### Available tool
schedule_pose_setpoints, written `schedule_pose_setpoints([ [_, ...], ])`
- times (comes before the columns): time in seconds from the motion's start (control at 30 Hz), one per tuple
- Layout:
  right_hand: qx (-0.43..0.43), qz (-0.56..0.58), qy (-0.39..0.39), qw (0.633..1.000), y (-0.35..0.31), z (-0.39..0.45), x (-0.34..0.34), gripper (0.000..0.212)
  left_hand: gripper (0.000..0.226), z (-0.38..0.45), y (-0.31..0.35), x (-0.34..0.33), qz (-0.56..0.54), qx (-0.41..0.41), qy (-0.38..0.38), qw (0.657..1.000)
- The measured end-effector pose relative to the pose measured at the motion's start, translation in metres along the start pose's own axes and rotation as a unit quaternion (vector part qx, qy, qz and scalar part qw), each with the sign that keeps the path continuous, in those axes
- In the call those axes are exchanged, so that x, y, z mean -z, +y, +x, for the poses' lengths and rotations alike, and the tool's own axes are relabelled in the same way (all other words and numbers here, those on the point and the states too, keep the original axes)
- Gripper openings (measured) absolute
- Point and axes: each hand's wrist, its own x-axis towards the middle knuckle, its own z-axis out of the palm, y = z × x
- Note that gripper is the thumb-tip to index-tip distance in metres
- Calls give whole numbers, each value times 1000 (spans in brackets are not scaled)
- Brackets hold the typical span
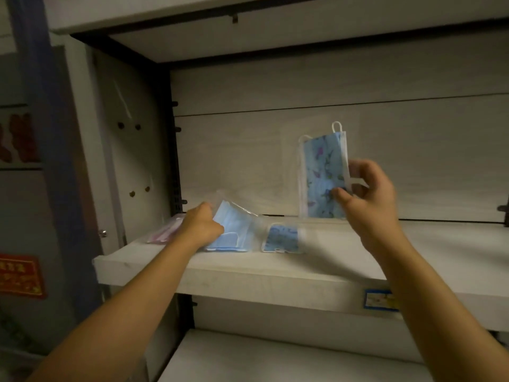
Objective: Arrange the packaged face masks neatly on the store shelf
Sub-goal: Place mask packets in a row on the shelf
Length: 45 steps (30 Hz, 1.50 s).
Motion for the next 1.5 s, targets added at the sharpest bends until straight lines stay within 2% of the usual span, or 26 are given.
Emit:
schedule_pose_setpoints([
  [0.2,-53,-8,-8,999,-6,8,-22,35,63,5,-3,5,48,5,30,998],
  [0.3,-137,9,-8,990,6,23,-38,41,62,4,-6,11,59,-14,56,997],
  [0.4,-247,27,-25,968,27,36,-55,47,51,2,-9,16,58,-38,72,995],
  [0.5,-315,-47,-96,943,46,35,-65,40,43,-3,-8,17,63,-65,68,994],
  [0.57,-310,-227,-164,908,51,29,-69,27,40,-7,-6,16,61,-87,60,992],
  [0.63,-271,-412,-181,851,50,21,-69,28,39,-11,-5,15,60,-107,45,991],
  [0.73,-184,-539,-165,805,42,13,-70,26,39,-16,-4,12,78,-135,28,987],
  [0.8,-178,-550,-151,802,39,10,-69,26,40,-18,-3,10,82,-151,22,985],
  [1.0,-185,-570,-115,792,41,4,-69,41,42,-20,5,6,81,-177,8,981],
  [1.1,-184,-584,-104,784,42,0,-68,54,42,-23,9,8,86,-188,7,978],
  [1.2,-169,-580,-86,792,34,-7,-61,67,42,-28,15,11,95,-209,7,973],
  [1.27,-149,-581,-83,796,27,-13,-50,63,40,-33,22,10,97,-226,3,969],
  [1.5,-101,-611,-142,772,3,-34,14,45,39,-64,61,-4,108,-287,-21,951],
])
